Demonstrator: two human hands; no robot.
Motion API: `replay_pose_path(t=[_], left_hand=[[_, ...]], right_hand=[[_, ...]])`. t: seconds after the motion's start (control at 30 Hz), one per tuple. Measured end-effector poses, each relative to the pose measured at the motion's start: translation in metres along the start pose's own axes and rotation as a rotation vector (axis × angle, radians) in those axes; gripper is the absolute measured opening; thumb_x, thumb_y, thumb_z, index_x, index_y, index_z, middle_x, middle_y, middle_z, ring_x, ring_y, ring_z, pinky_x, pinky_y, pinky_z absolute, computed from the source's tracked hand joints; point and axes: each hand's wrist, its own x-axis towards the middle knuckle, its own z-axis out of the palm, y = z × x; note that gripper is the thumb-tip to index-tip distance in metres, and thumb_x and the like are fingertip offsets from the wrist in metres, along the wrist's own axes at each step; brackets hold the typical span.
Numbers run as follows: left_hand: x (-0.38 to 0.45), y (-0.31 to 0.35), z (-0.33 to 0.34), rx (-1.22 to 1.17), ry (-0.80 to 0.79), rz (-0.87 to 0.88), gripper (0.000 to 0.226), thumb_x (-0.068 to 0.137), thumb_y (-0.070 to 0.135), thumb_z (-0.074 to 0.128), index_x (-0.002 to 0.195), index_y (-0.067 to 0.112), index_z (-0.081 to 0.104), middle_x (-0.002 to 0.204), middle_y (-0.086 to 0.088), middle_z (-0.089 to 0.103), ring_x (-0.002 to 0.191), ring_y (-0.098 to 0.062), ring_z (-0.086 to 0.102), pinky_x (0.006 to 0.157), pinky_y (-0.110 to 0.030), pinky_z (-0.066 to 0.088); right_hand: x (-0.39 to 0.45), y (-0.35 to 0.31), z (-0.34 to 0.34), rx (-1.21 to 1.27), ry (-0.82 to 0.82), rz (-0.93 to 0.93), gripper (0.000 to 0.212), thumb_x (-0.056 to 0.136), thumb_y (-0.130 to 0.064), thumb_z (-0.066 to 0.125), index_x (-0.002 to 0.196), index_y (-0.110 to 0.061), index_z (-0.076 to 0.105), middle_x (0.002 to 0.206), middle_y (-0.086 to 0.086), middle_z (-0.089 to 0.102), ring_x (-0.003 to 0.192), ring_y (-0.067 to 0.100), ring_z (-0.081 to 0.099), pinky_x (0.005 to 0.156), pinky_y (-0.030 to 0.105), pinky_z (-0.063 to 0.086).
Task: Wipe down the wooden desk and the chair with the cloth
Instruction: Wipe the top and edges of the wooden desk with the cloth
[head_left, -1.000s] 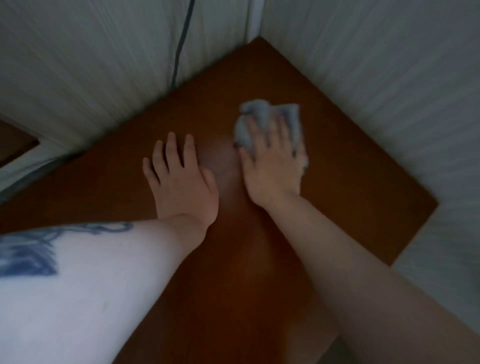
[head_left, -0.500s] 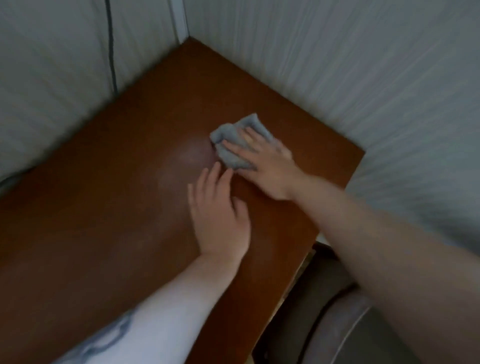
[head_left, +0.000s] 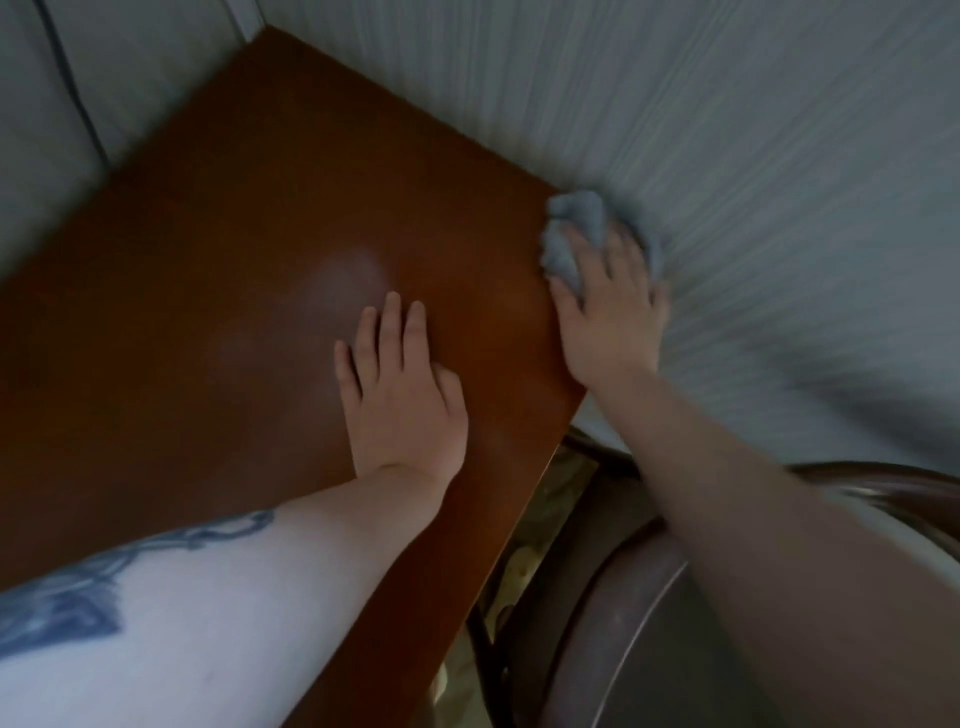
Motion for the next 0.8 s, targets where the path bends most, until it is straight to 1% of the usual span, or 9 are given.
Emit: replay_pose_path(t=[0.07,0.1,0.2,0.27,0.37,0.47,0.6,0.7,0.8], left_hand=[[0.0,0.0,0.0,0.008,-0.002,0.007,0.061,0.093,0.035,0.017,0.152,0.02,0.024,0.16,-0.002,0.021,0.148,-0.022,0.012,0.121,-0.045,0.004],[0.001,0.0,0.0,-0.003,-0.005,0.007,0.061,0.093,0.034,0.019,0.152,0.02,0.024,0.16,-0.002,0.021,0.148,-0.023,0.011,0.121,-0.045,0.003],[0.0,0.001,-0.002,-0.018,-0.011,-0.006,0.057,0.096,0.029,0.029,0.152,0.02,0.023,0.16,-0.001,0.019,0.148,-0.021,0.009,0.121,-0.045,0.002],[-0.002,0.001,-0.003,-0.023,-0.01,-0.008,0.056,0.098,0.028,0.031,0.152,0.021,0.023,0.161,0.0,0.017,0.149,-0.02,0.008,0.121,-0.045,0.001],[-0.004,0.0,-0.001,-0.007,-0.014,0.01,0.056,0.099,0.03,0.028,0.153,0.021,0.018,0.162,0.0,0.013,0.149,-0.021,0.005,0.121,-0.045,-0.001],[-0.001,0.001,-0.001,-0.004,0.007,0.008,0.055,0.099,0.03,0.026,0.153,0.021,0.018,0.162,-0.001,0.011,0.149,-0.021,0.004,0.121,-0.046,0.0],[-0.001,0.0,-0.004,-0.023,0.008,0.006,0.055,0.1,0.028,0.028,0.153,0.021,0.019,0.162,0.0,0.011,0.149,-0.02,0.004,0.121,-0.046,0.0],[-0.001,0.002,-0.005,-0.035,0.026,0.064,0.054,0.099,0.026,0.03,0.152,0.023,0.022,0.162,0.0,0.011,0.149,-0.019,0.004,0.121,-0.047,0.001],[-0.005,0.003,-0.012,-0.169,0.107,0.108,0.054,0.095,0.017,0.04,0.149,0.022,0.031,0.16,-0.001,0.019,0.147,-0.02,0.013,0.121,-0.044,0.007]], right_hand=[[-0.036,-0.022,0.014,0.069,0.13,0.204,0.053,0.1,-0.038,0.04,0.151,-0.033,0.028,0.161,0.003,0.02,0.149,0.02,0.01,0.117,0.047,0.015],[-0.049,-0.037,0.02,0.067,0.116,0.18,0.054,0.1,-0.035,0.042,0.152,-0.031,0.028,0.161,0.004,0.02,0.149,0.021,0.01,0.117,0.046,0.013],[-0.038,-0.047,0.016,0.017,-0.019,-0.123,0.054,0.101,-0.037,0.04,0.153,-0.033,0.026,0.162,0.003,0.018,0.149,0.018,0.009,0.118,0.039,0.004],[-0.015,-0.024,0.006,-0.021,-0.014,-0.146,0.052,0.102,-0.043,0.037,0.152,-0.033,0.028,0.161,0.004,0.02,0.149,0.019,0.013,0.117,0.04,0.008],[-0.017,0.003,0.0,0.227,0.08,0.112,0.047,0.106,-0.041,0.027,0.15,-0.028,0.033,0.162,0.007,0.015,0.148,0.022,0.01,0.118,0.037,0.009],[-0.027,-0.016,0.008,0.438,0.196,0.303,0.043,0.106,-0.031,0.032,0.149,-0.026,0.034,0.162,0.006,0.013,0.147,0.023,0.01,0.116,0.03,0.012],[-0.001,-0.01,0.002,0.795,0.241,0.491,0.054,0.103,-0.018,0.035,0.154,-0.018,0.015,0.156,0.013,0.026,0.137,0.027,0.037,0.095,0.022,0.031],[-0.027,-0.02,0.003,0.806,0.16,0.516,0.055,0.103,-0.019,0.03,0.154,-0.014,0.011,0.155,0.011,0.027,0.131,0.032,0.043,0.087,0.024,0.032],[-0.083,-0.043,0.012,0.528,0.063,0.499,0.061,0.105,-0.03,0.031,0.155,-0.017,0.0,0.15,0.011,0.038,0.12,0.032,0.053,0.079,0.026,0.031]])
